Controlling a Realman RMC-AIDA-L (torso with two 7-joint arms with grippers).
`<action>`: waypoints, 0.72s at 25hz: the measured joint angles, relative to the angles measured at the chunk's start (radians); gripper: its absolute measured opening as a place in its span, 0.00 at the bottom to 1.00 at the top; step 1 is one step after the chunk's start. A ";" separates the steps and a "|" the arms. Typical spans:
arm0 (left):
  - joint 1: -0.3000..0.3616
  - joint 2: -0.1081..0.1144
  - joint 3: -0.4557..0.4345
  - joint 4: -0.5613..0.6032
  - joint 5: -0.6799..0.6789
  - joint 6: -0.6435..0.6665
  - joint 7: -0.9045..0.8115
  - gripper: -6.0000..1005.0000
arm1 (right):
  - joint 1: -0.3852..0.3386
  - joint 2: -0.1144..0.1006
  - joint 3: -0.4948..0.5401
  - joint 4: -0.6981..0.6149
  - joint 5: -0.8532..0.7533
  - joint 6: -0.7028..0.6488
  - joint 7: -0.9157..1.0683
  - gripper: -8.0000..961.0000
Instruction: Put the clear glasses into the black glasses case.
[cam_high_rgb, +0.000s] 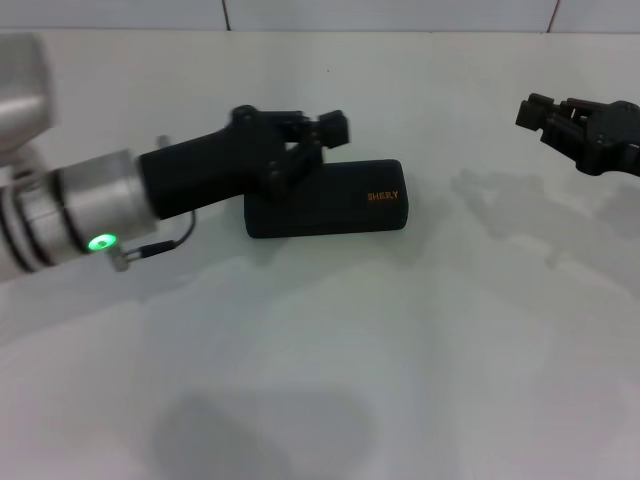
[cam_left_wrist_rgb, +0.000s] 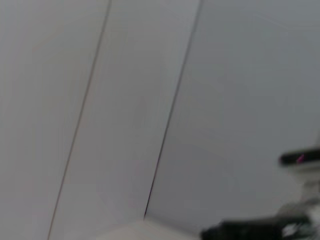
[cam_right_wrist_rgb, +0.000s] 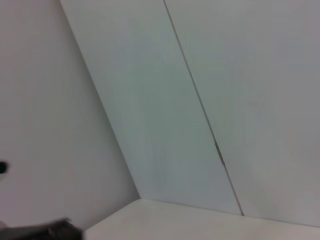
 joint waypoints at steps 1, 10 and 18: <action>0.014 0.001 0.000 0.005 -0.014 0.023 0.020 0.06 | -0.001 -0.002 -0.001 0.000 0.000 -0.003 -0.001 0.16; 0.136 0.016 0.004 0.128 0.008 0.123 0.078 0.22 | -0.002 -0.013 -0.006 -0.009 -0.031 -0.200 -0.199 0.16; 0.173 0.043 -0.003 0.200 0.095 0.132 0.020 0.55 | 0.004 0.001 -0.016 -0.112 -0.124 -0.264 -0.187 0.28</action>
